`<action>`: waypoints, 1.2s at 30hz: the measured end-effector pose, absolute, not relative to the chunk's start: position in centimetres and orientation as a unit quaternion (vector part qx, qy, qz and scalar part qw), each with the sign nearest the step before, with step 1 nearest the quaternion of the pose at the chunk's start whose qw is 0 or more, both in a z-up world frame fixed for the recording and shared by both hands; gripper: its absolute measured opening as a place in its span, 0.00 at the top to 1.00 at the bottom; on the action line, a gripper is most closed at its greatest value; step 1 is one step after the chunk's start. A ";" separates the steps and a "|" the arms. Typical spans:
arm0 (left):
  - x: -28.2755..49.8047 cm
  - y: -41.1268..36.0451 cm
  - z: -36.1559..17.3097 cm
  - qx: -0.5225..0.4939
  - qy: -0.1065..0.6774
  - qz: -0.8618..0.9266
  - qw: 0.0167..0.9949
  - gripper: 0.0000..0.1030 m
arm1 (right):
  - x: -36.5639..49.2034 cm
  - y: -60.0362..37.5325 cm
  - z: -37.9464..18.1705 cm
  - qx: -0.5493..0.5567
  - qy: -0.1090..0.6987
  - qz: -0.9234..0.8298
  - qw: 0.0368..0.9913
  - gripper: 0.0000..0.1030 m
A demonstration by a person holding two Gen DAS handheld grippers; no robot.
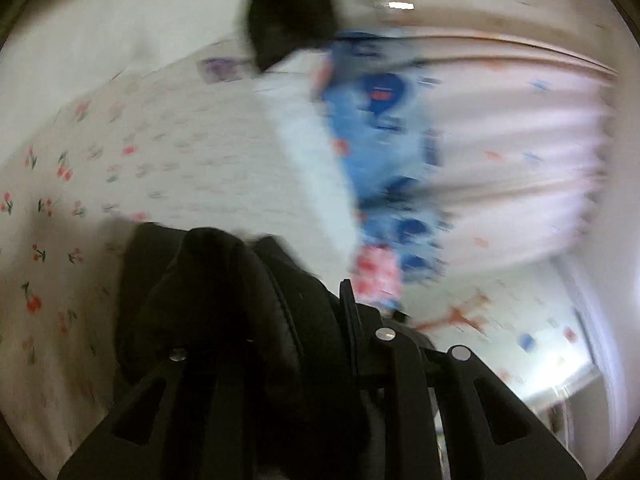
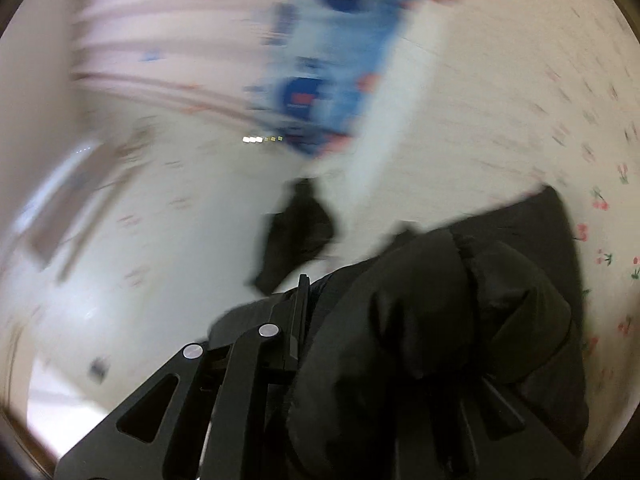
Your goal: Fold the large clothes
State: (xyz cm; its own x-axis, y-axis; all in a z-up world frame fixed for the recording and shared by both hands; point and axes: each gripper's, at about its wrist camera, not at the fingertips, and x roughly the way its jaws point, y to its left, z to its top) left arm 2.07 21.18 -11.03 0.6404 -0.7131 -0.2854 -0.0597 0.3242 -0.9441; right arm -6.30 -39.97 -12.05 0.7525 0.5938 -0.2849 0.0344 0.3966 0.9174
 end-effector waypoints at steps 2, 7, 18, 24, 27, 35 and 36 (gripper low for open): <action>3.9 20.0 -14.3 -0.542 0.380 -0.204 0.721 0.78 | -4.8 -39.7 -14.8 0.529 0.316 0.169 0.769 0.86; 4.6 19.2 -14.1 -0.520 0.386 -0.180 0.740 0.75 | -4.1 -39.6 -14.2 0.541 0.292 0.164 0.772 0.81; 5.3 21.4 -10.5 -0.622 0.338 -0.281 0.648 0.07 | -1.3 -39.7 -13.6 0.609 0.298 0.165 0.716 0.09; 3.0 19.1 -2.2 -0.514 0.319 -0.309 0.734 0.07 | -2.6 -38.9 -7.7 0.551 0.280 0.176 0.766 0.06; 2.1 17.5 -0.4 -0.473 0.301 -0.297 0.773 0.07 | -3.3 -37.8 -5.0 0.489 0.272 0.160 0.813 0.06; 6.0 6.5 -1.4 -0.227 0.368 -0.296 0.852 0.07 | 2.9 -28.6 -5.0 0.193 0.382 0.083 0.900 0.06; 7.5 5.8 -2.5 -0.223 0.380 -0.288 0.850 0.07 | 3.5 -28.3 -5.8 0.178 0.386 0.073 0.902 0.06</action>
State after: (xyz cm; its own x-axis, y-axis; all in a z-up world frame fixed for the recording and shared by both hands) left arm 7.45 5.84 -2.48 0.5458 -0.6586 -0.5180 0.3204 0.7353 -0.5973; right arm 3.54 -28.34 -5.80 0.6915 0.2699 -0.6700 0.0052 0.9257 0.3782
